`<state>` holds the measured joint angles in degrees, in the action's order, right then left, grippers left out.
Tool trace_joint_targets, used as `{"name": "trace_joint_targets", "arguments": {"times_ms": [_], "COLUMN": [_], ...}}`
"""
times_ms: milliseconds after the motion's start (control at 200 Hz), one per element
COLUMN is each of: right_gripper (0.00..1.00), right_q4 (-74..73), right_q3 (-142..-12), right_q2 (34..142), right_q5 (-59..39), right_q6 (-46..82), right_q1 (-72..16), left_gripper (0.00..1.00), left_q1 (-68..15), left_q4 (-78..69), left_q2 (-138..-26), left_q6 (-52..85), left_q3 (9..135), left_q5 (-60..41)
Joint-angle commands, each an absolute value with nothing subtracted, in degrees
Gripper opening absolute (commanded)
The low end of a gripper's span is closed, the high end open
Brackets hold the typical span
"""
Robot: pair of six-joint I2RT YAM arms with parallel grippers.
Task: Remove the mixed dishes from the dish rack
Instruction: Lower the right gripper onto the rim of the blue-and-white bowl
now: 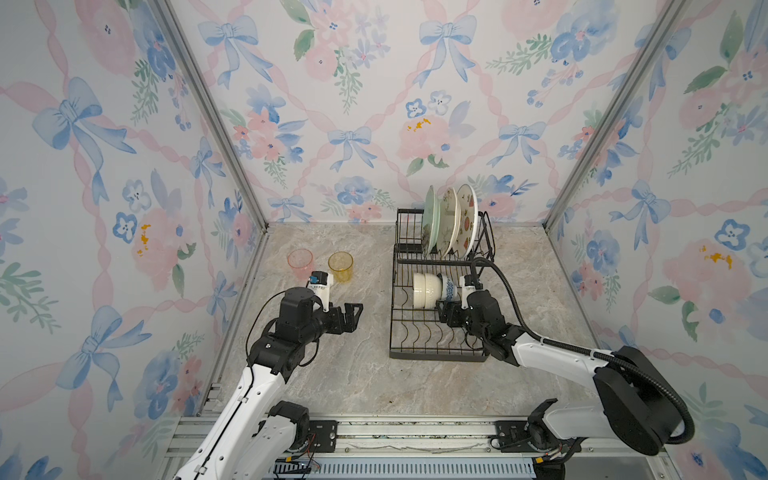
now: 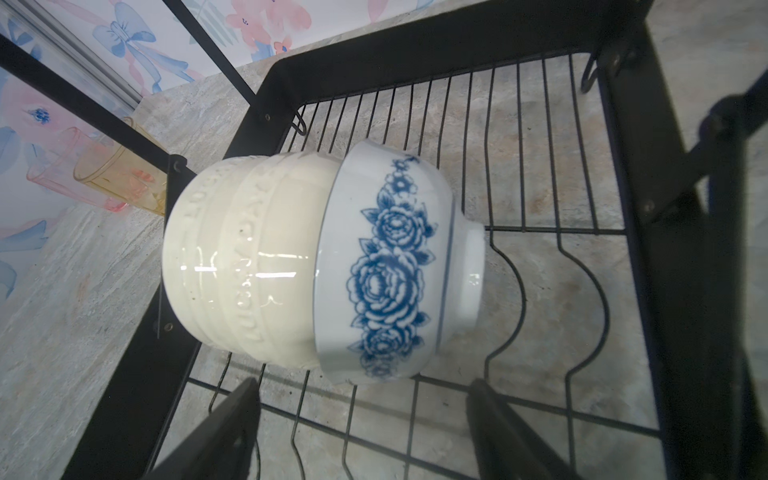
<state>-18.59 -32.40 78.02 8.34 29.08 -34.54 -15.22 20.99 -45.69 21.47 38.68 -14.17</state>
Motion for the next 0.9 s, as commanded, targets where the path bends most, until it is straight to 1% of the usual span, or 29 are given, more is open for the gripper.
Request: {"name": "trace_joint_targets", "arguments": {"times_ms": [0, 220, 450, 530, 615, 895], "right_gripper": [0.78, 0.76, 0.81, 0.86, 0.89, 0.9], "right_q4": [-20.1, -20.4, -21.6, -22.3, -23.2, -27.5], "right_q3": [-31.8, -32.1, -32.7, -32.5, -32.3, -31.8], "right_q2": [78.6, 79.2, 80.3, 80.7, 81.2, 83.6], "right_q5": [8.8, 7.9, 6.5, 6.5, 6.3, 4.2], "right_q6": [28.1, 27.2, 26.1, 25.9, 25.4, 23.7], "right_q1": [-33.6, -32.8, -32.4, -32.0, -31.6, -30.8], "left_gripper": [0.98, 0.98, 0.98, 0.98, 0.98, 0.98], "left_q1": [-15.3, -15.0, -14.6, -14.6, -14.3, -13.6], "left_q4": [20.5, 20.4, 20.4, 20.4, 20.5, 20.2], "left_q2": [-45.3, -45.5, -45.9, -46.0, -46.1, -46.2], "left_q6": [20.7, 20.8, 21.1, 21.1, 21.1, 21.3], "left_q3": [38.2, 38.1, 38.1, 38.1, 38.1, 38.0], "left_q5": [-13.6, -13.7, -13.8, -14.0, -14.0, -14.5]}}
